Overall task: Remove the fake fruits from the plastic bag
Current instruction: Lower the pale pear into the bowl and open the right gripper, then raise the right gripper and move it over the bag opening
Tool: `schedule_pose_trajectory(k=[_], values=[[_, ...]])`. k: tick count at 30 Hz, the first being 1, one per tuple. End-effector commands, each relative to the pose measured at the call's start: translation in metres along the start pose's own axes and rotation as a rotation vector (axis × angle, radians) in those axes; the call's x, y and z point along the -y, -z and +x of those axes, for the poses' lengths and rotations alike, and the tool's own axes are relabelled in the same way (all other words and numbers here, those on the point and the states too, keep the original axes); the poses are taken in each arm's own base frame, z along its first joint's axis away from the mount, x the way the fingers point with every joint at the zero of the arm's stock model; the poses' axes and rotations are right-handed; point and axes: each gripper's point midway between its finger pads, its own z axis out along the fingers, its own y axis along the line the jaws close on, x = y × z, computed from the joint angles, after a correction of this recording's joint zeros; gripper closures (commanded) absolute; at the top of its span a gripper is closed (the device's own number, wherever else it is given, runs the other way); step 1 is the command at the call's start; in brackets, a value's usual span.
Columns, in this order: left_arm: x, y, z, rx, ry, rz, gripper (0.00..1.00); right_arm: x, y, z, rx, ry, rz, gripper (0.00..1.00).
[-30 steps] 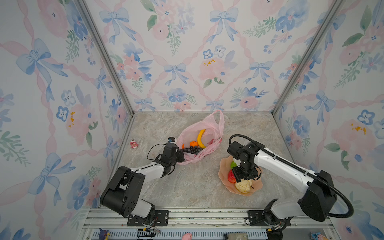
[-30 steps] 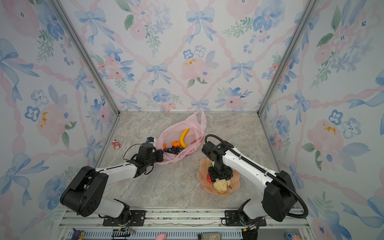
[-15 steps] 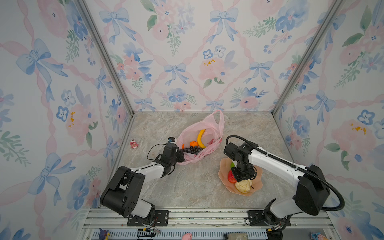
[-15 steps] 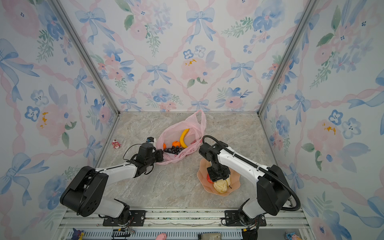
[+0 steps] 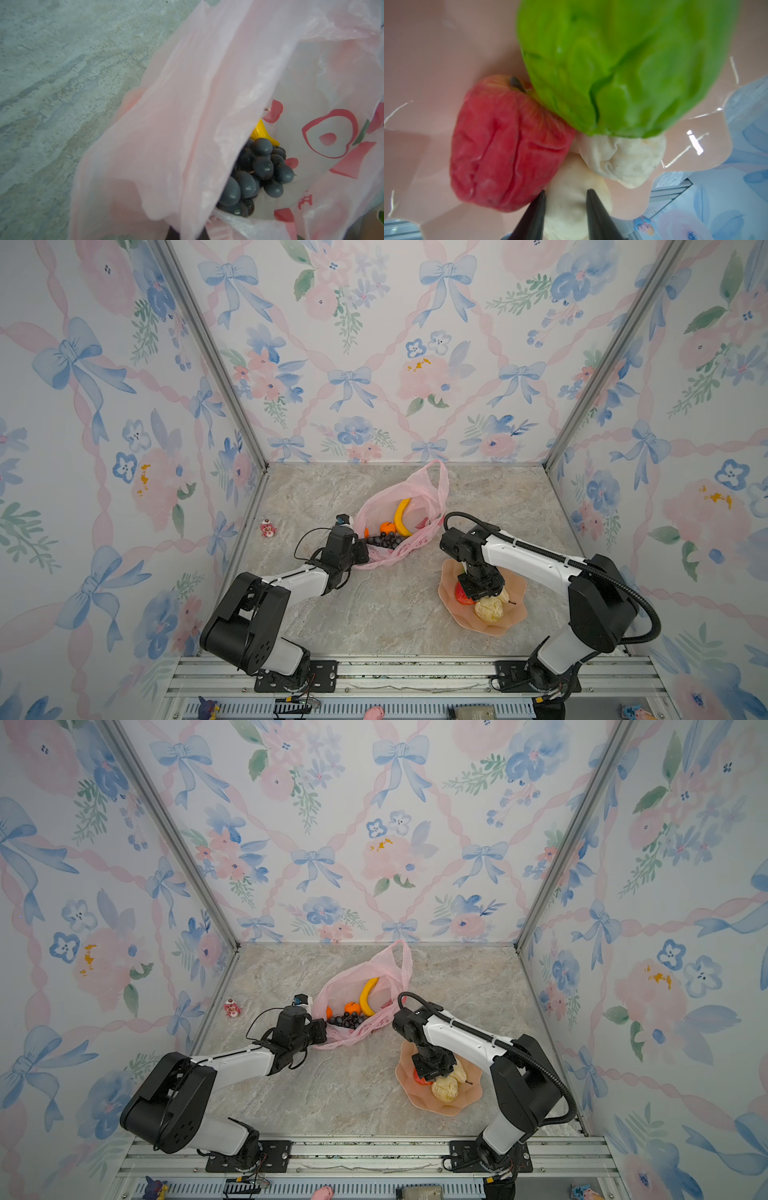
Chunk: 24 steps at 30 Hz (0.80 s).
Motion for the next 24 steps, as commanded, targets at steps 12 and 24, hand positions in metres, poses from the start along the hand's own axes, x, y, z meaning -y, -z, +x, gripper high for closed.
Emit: schedule_pose_trajectory(k=[12,24], values=[[0.003,0.002,0.003,0.000,-0.011,0.018,1.00,-0.001,0.023,-0.025,0.070,0.027,-0.008,0.51],[0.005,0.007,0.000,0.012,-0.008,0.024,1.00,-0.046,0.116,-0.117,0.433,0.051,-0.197,0.50]])
